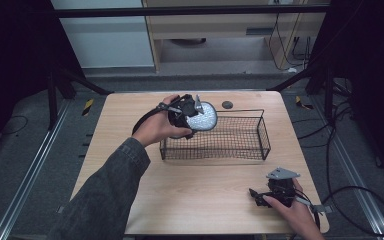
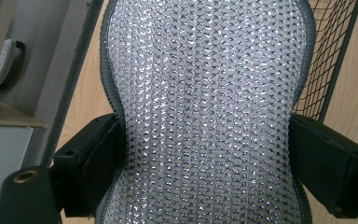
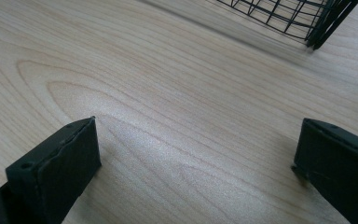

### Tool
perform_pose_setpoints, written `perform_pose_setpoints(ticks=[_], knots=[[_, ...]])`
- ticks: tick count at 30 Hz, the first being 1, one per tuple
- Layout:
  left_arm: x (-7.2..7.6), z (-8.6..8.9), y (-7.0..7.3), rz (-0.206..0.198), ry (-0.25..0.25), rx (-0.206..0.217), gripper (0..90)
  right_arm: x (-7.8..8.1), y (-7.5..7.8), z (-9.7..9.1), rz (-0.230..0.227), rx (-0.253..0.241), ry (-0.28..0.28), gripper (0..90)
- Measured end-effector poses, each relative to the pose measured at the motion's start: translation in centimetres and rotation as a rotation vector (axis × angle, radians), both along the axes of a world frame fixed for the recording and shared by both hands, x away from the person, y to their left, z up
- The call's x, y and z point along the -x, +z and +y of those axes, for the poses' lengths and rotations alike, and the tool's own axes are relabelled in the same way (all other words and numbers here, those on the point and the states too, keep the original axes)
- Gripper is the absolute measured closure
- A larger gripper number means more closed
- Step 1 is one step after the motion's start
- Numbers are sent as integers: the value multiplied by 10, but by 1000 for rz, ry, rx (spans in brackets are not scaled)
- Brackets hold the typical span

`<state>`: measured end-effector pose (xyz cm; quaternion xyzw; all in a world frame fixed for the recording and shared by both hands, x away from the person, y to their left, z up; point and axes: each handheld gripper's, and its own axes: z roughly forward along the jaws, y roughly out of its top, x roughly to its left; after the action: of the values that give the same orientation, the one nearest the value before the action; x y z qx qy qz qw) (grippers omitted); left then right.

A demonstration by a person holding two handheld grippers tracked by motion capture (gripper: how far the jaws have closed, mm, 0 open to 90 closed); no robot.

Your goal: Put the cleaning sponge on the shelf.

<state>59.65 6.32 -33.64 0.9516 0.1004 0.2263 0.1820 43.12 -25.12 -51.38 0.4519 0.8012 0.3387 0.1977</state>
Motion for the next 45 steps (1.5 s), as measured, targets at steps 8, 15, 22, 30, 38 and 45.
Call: perform_pose_setpoints(ticks=[8, 15, 22, 30, 38, 45], knots=[[-5, 2, -12, 16, -7, -15, 126, 2, 0, 1, 2, -3, -15, 3], [-10, -1, -24, 22, -14, -44, 126, 1, 0, 1, 1, -2, -12, 3], [-14, -4, -33, 30, -23, -58, 126, 1, 0, 1, 0, -1, -11, 3], [-17, -4, -39, 41, -22, -72, 127, 1, 0, 1, 1, -1, -11, 3], [-20, -1, -48, 56, -16, -75, 127, 1, 0, 1, 1, -1, -12, 3], [-24, -1, -51, 68, -2, -69, 117, 1, 0, 1, 0, -1, -11, 3]])
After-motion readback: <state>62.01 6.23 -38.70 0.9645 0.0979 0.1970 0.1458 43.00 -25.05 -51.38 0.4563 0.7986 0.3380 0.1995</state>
